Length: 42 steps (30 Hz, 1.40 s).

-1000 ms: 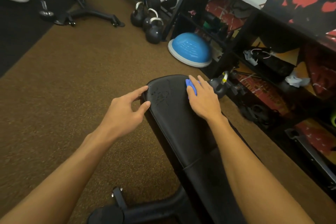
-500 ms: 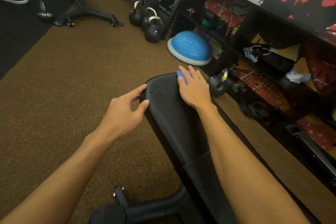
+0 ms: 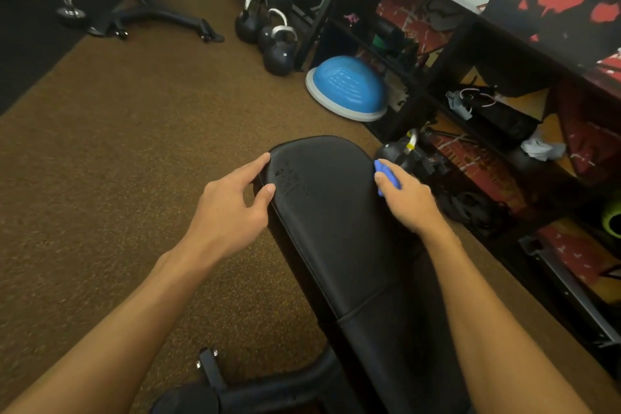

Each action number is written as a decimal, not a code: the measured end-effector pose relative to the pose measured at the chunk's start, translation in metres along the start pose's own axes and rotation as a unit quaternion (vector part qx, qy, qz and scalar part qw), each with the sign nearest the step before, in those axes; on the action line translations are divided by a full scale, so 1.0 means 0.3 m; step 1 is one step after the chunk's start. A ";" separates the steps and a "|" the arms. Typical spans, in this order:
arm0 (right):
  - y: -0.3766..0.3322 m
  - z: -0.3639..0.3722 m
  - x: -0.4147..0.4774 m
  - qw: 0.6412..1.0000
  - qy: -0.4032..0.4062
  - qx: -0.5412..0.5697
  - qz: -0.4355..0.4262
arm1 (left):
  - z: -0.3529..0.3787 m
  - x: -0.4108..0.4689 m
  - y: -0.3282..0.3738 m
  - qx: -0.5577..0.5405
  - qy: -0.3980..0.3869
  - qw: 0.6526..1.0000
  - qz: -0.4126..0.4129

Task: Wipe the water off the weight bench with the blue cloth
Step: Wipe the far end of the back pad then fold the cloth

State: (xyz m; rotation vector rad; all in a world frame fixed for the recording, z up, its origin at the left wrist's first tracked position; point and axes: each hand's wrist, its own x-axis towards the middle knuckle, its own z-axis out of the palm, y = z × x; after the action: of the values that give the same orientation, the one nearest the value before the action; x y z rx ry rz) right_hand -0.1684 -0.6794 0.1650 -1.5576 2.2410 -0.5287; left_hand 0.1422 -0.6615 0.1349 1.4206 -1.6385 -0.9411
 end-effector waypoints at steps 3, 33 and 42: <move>-0.045 0.002 0.108 0.994 -0.019 0.096 0.055 | 0.007 0.021 -0.011 -0.004 -0.004 1.000 -0.006; -0.229 0.157 -0.085 0.935 -0.071 -0.088 -0.335 | 0.019 0.066 -0.046 -0.015 -0.025 0.998 -0.062; -0.265 0.174 0.018 0.983 0.032 -0.112 -0.142 | 0.004 0.003 -0.025 -0.036 -0.049 0.996 -0.068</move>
State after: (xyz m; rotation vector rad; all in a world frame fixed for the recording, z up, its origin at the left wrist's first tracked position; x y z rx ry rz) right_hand -0.0804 -0.7152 0.1589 -2.0191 2.2001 -0.4157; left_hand 0.1445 -0.6632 0.1278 1.4717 -1.5771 -1.1526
